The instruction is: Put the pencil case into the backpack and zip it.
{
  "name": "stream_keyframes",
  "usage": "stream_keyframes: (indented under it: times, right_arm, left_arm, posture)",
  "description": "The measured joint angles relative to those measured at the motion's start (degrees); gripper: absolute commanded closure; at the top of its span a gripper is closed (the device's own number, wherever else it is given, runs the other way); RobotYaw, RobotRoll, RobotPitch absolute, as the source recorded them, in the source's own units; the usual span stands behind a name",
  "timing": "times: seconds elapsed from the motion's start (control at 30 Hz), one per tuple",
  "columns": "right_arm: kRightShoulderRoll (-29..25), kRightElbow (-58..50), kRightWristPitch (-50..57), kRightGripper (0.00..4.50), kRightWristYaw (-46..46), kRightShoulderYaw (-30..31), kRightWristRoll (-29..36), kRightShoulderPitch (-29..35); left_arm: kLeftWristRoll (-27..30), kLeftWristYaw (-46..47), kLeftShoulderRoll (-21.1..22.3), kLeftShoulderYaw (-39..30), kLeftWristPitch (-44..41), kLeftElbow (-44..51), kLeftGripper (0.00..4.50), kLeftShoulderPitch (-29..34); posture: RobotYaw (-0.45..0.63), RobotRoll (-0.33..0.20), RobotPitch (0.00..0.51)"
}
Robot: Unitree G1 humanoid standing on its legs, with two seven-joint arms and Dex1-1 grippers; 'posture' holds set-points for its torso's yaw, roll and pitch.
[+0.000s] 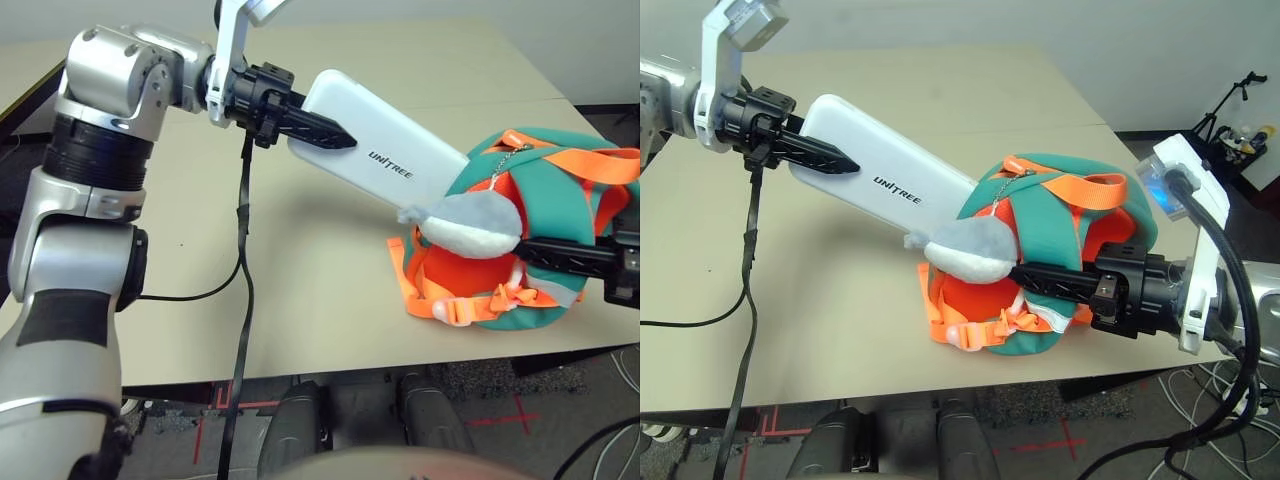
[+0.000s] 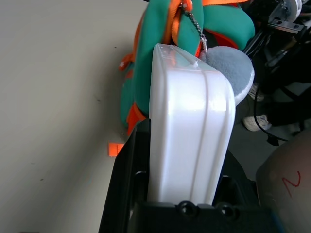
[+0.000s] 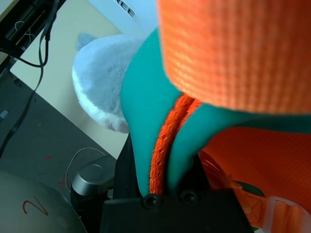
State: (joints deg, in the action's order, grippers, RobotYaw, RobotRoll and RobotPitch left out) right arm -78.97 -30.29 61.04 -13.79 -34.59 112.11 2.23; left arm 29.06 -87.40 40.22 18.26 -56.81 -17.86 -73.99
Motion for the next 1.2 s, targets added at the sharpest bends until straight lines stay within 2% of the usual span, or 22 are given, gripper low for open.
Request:
stream_keyframes:
  times: [0.1, 0.27, 0.63, 0.8, 1.2]
  right_arm:
    - [0.0, 0.3, -0.3, 4.31, 0.0, 1.7, 0.0, -1.5]
    - [0.0, 1.0, -1.2, 4.31, 0.4, 5.0, -0.6, -4.6]
    - [0.4, 2.5, -1.8, 4.31, 0.8, 10.1, -2.0, -8.9]
    - [0.7, 2.8, -1.8, 4.31, 0.8, 11.0, -2.1, -10.4]
    - [2.0, 2.9, -1.8, 4.31, -0.7, 11.1, -3.0, -11.3]
  left_arm:
    - [-1.0, 0.7, -3.2, 0.2, 1.6, 0.0, 3.08, 0.2]
    - [-5.9, 3.4, -10.5, 1.7, 8.4, -1.6, 3.08, 0.2]
    - [-11.5, 3.9, -18.5, 1.6, 15.8, -9.6, 3.08, 0.0]
    - [-11.6, 2.3, -18.7, 0.7, 14.2, -13.5, 3.09, -2.7]
    - [-9.7, -2.3, -11.9, -2.6, 7.1, -14.5, 3.09, -6.3]
  posture:
    - [-0.13, 0.0, 0.106]
    - [-0.13, 0.0, 0.107]
    - [-0.14, 0.0, 0.114]
    - [-0.13, 0.0, 0.111]
    - [-0.1, 0.0, 0.105]
